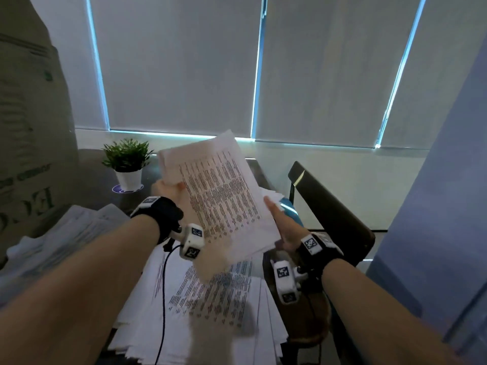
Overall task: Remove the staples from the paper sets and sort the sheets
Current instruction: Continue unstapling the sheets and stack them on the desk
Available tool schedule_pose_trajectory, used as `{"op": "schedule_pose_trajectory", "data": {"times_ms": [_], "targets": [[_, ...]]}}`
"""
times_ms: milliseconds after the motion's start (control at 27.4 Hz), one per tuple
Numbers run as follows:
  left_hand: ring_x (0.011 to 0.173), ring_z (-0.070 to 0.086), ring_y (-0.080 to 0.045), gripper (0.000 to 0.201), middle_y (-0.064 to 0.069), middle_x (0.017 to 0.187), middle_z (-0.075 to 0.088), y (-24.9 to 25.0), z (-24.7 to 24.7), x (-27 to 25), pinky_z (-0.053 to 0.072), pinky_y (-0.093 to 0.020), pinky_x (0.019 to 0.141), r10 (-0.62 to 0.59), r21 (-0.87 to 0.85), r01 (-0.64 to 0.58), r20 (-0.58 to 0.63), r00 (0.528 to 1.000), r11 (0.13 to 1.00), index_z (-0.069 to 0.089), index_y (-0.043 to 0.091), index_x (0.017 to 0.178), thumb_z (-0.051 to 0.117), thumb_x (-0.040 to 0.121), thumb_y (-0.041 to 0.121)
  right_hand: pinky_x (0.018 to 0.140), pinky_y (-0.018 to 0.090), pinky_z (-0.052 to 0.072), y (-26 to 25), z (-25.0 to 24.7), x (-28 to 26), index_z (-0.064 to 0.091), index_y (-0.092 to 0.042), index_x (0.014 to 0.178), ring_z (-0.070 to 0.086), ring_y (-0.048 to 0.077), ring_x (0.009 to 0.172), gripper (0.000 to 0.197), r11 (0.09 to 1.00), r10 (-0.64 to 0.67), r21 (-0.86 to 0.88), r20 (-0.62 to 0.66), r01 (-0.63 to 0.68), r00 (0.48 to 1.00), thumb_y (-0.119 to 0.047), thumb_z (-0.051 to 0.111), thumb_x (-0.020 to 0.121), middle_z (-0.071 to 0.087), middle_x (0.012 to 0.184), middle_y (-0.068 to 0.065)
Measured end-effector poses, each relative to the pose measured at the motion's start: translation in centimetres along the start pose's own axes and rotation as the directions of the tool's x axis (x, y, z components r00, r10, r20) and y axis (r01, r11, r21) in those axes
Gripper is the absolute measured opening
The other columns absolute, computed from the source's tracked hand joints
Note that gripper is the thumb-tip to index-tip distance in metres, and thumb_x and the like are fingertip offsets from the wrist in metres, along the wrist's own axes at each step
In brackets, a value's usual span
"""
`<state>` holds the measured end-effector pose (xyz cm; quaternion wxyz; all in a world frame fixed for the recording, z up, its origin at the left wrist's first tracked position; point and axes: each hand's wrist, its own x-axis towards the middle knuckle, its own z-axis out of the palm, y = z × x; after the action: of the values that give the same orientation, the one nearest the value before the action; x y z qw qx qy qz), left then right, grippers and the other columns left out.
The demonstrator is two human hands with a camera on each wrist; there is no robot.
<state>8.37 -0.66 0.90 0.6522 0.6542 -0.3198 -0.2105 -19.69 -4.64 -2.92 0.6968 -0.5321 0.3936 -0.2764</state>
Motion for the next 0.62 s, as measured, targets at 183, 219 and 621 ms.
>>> {"op": "schedule_pose_trajectory", "data": {"times_ms": [183,219,621], "targets": [[0.106,0.06,-0.037,0.064,-0.022,0.116,0.062,-3.4,2.0,2.9,0.046,-0.037,0.086,-0.152,0.024,0.153,-0.022,0.988,0.988,0.055,-0.009,0.119,0.056,0.09,0.048,0.077,0.04,0.059,0.8,-0.3,3.4,0.05,-0.003,0.124,0.068,0.026,0.073,0.028,0.988,-0.04,-0.155,-0.23,0.004,0.972,-0.019,0.053,0.101,0.068,0.101,0.017],[0.105,0.061,-0.038,0.083,-0.023,0.118,0.061,-5.3,2.6,4.3,0.048,-0.042,0.09,-0.206,0.012,0.206,-0.011,0.978,0.978,0.051,-0.01,0.12,0.054,0.083,0.065,0.078,0.042,0.059,0.9,-0.7,4.6,0.05,-0.002,0.123,0.066,0.027,0.076,0.026,0.995,-0.068,-0.095,-0.3,0.041,0.952,-0.018,0.05,0.102,0.067,0.1,0.016],[0.114,0.056,-0.03,0.081,-0.013,0.12,0.057,-11.5,4.8,0.2,0.05,-0.038,0.094,-0.365,0.926,-0.106,0.246,0.898,0.363,0.054,0.004,0.124,0.066,0.074,0.066,0.047,0.026,0.056,-0.2,0.7,15.9,0.046,0.007,0.134,0.066,0.029,0.073,0.034,0.84,0.031,0.524,-0.303,0.139,0.952,-0.006,0.046,0.102,0.061,0.119,0.026]]}}
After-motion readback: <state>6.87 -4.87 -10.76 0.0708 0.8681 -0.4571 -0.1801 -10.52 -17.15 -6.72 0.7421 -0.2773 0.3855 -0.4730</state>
